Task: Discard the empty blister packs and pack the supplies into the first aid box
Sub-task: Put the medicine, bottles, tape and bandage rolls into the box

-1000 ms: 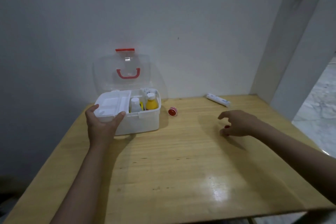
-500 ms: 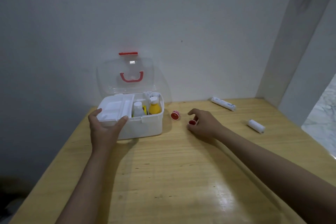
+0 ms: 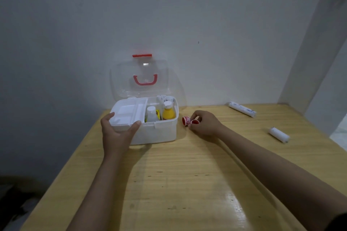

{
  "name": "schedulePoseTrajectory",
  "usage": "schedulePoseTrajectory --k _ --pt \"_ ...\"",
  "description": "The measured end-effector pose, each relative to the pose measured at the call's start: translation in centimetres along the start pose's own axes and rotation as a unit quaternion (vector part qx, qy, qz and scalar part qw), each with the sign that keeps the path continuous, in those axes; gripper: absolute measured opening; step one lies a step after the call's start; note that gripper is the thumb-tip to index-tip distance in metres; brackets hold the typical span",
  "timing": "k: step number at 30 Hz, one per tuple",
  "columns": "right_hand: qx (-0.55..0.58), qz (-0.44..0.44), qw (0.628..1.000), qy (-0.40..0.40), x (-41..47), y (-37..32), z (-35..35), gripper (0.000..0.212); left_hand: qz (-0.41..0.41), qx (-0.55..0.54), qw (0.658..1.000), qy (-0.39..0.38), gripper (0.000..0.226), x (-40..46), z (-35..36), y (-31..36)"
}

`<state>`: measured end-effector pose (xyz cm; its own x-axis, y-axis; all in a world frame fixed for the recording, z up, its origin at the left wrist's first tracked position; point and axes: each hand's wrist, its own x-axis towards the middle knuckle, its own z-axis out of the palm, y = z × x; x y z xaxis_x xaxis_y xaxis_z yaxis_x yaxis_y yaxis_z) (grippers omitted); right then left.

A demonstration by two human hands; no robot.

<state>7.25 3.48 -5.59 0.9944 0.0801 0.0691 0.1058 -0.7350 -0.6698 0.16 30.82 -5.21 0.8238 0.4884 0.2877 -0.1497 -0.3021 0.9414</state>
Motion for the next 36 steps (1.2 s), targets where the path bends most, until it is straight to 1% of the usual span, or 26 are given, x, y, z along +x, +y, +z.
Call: schedulePoseTrajectory --k 3,4,8,11,12,13,15,17,19,26,30,32,34,36 --pt "0.01 -0.005 1.0 0.0 0.0 0.1 0.2 0.013 0.001 0.001 1.0 -0.001 0.083 -0.1 0.0 0.2" --pt "0.008 -0.002 1.0 -0.006 0.0 0.2 0.2 0.018 0.002 0.001 1.0 -0.002 0.083 -0.2 0.0 0.2" --pt "-0.04 -0.008 0.999 -0.016 0.1 0.3 0.6 0.054 0.001 0.004 1.0 -0.001 0.083 -0.1 0.0 0.2" --pt "-0.093 -0.026 0.995 -0.027 0.3 0.1 0.9 0.071 0.001 0.005 1.0 0.0 0.082 -0.1 0.0 0.2" --pt "-0.113 -0.03 0.993 -0.033 0.4 0.1 1.0 0.071 0.001 0.004 1.0 0.0 0.082 -0.1 0.0 0.2" --pt "-0.128 -0.035 0.991 -0.036 0.5 0.0 1.1 0.066 0.001 0.003 1.0 0.0 0.082 -0.1 0.0 0.2" --pt "-0.134 -0.048 0.989 -0.038 0.8 -0.2 1.2 0.05 0.002 0.003 1.0 0.001 0.082 -0.1 0.0 0.1" --pt "-0.119 -0.062 0.991 -0.021 1.1 -0.3 1.2 0.037 0.004 0.002 1.0 0.004 0.082 0.0 0.0 0.0" --pt "-0.109 -0.08 0.991 0.007 1.2 -0.2 1.2 0.031 0.005 0.002 1.0 0.005 0.082 0.1 0.0 -0.1" --pt "-0.097 -0.087 0.991 0.031 1.2 0.6 1.0 0.034 0.003 0.008 1.0 0.007 0.082 0.2 0.0 -0.2" --pt "-0.072 -0.082 0.989 0.097 0.7 0.6 1.0 0.043 0.004 0.006 1.0 0.004 0.081 0.1 0.0 -0.1" --pt "-0.074 -0.083 0.987 0.117 0.9 0.4 1.1 0.048 0.006 0.006 1.0 0.003 0.081 0.1 0.0 -0.2" --pt "-0.08 -0.068 0.99 0.097 1.6 0.3 1.0 0.045 0.006 0.005 1.0 0.003 0.081 0.1 0.0 -0.2" --pt "-0.076 -0.044 0.994 0.07 2.3 0.4 0.9 0.034 0.007 0.006 1.0 0.003 0.081 0.1 0.0 -0.2"
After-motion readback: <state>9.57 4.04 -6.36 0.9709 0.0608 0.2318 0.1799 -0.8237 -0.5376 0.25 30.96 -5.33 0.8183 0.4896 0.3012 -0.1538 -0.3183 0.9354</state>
